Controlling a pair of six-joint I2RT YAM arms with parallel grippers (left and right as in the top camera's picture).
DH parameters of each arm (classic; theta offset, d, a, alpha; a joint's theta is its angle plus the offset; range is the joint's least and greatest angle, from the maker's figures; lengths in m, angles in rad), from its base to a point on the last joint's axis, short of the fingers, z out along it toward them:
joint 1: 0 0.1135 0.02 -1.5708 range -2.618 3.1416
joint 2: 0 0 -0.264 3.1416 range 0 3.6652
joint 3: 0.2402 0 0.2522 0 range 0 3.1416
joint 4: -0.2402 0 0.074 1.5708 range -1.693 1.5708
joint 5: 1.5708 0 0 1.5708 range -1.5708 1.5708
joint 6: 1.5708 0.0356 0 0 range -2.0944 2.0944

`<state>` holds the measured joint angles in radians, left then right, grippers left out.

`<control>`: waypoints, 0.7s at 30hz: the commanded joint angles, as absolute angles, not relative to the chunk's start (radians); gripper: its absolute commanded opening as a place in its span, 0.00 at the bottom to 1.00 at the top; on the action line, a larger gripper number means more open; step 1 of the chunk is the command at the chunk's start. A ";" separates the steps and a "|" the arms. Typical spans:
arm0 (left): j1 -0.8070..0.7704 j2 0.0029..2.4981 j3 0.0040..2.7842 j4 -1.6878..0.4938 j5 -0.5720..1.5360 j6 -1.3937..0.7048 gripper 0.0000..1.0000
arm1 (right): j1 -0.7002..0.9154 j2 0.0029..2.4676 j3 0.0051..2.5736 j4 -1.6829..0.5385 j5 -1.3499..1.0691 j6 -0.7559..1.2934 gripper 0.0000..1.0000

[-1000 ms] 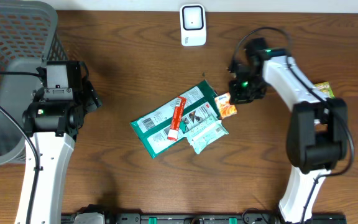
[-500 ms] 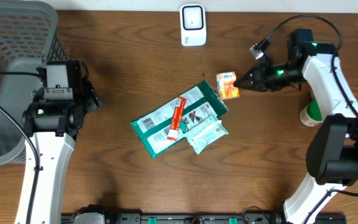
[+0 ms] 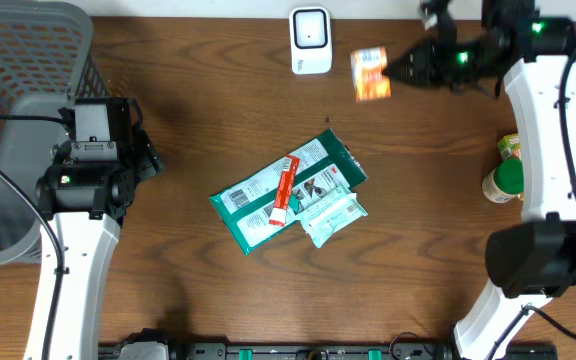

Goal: Scan the item barcode

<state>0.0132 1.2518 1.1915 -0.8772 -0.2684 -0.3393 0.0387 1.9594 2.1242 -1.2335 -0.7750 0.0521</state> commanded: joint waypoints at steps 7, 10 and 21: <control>0.019 1.248 1.202 -0.878 -0.281 -0.330 0.87 | 0.122 1.976 2.521 -1.195 -0.362 0.369 0.01; 0.019 1.248 1.202 -0.878 -0.281 -0.331 0.87 | 0.148 1.990 2.521 -1.172 -0.262 0.370 0.01; 0.019 1.248 1.202 -0.878 -0.281 -0.331 0.87 | 0.362 2.183 2.521 -1.158 0.188 0.199 0.01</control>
<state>0.0132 1.2518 1.1915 -0.8757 -0.2684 -0.3393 0.3206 2.1380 2.5179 -1.1378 -0.0212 0.2676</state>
